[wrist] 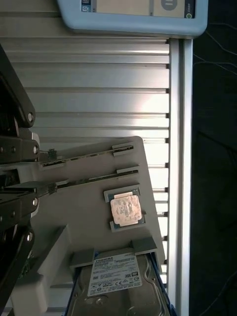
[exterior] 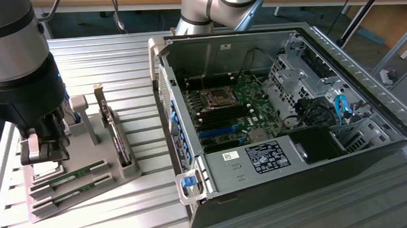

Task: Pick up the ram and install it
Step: 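Pick up the ram and move it above insertion slot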

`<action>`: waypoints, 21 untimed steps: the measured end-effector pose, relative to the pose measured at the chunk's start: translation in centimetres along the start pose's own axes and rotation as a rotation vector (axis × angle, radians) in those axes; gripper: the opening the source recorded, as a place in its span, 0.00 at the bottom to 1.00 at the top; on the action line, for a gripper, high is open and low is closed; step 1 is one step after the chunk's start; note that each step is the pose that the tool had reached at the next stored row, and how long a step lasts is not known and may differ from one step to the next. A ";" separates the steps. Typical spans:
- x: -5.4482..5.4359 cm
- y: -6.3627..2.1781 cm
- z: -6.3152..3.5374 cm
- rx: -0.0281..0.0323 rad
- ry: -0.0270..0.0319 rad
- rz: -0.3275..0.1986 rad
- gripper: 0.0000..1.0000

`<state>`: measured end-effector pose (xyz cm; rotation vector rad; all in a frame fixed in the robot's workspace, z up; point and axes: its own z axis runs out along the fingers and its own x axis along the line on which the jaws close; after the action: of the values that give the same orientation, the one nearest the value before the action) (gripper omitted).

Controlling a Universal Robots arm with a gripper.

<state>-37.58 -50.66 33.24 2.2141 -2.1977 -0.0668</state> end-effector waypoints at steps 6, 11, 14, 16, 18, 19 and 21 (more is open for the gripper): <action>0.1 -0.01 0.38 -0.0003 0.0002 0.000 0.30; 0.2 -0.03 0.44 0.0003 -0.0003 0.000 0.30; 0.3 -0.06 0.45 -0.0001 0.0000 0.000 0.30; 0.4 -0.08 0.46 0.0000 0.0000 0.000 0.30; 0.5 -0.11 0.47 -0.0001 0.0000 0.000 0.30; 0.5 -0.12 0.47 0.0000 0.0000 0.000 0.30; 0.6 -0.13 0.47 0.0000 0.0000 0.000 0.30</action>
<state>-37.48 -51.21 32.76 2.2139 -2.1978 -0.0668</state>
